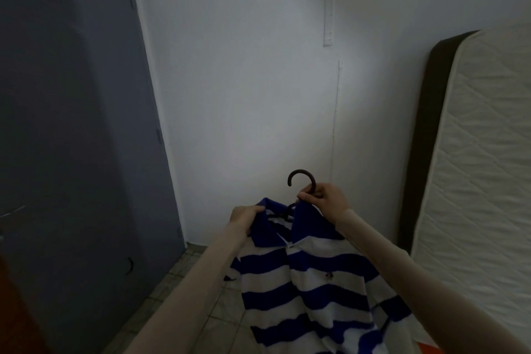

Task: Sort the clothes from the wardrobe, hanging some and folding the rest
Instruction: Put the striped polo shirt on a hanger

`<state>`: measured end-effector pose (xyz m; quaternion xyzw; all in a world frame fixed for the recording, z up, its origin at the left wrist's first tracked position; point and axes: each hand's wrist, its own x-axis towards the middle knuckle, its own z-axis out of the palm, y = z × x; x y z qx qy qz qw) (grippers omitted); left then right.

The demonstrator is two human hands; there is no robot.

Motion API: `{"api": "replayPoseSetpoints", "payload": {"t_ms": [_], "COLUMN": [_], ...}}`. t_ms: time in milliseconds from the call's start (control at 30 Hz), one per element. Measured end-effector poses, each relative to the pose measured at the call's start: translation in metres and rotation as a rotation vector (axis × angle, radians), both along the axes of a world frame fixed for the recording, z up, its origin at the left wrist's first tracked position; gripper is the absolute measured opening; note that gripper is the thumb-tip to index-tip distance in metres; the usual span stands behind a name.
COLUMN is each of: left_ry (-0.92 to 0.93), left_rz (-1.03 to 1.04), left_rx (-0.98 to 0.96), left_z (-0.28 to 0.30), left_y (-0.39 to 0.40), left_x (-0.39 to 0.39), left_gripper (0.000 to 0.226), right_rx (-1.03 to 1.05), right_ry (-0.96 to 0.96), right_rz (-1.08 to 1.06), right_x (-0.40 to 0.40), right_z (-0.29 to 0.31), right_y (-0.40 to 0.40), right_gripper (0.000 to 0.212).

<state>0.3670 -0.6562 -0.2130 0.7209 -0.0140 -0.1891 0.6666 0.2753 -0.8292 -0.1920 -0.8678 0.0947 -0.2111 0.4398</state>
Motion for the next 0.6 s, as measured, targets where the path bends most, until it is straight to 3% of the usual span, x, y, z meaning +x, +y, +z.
{"api": "replayPoseSetpoints", "payload": {"t_ms": [133, 233, 400, 600], "left_ry": [-0.410, -0.721, -0.808, -0.948], "left_rz": [-0.106, -0.230, -0.355, -0.311], "left_rx": [0.423, 0.708, 0.634, 0.582], "left_z": [-0.004, -0.003, -0.004, -0.006], "left_y": [-0.004, -0.006, -0.008, -0.005], "left_x": [-0.008, -0.014, -0.021, -0.026], "left_gripper": [0.061, 0.051, 0.023, 0.014], "right_rx": [0.019, 0.056, 0.096, 0.120], "right_ry": [-0.031, -0.056, -0.088, -0.105], "right_rz": [0.034, 0.097, 0.178, 0.187], "right_x": [-0.002, -0.005, -0.009, -0.011], "right_z": [0.005, 0.010, 0.010, 0.013], "right_y": [0.005, 0.009, 0.010, 0.008], "right_gripper": [0.008, 0.011, 0.013, 0.006]}}
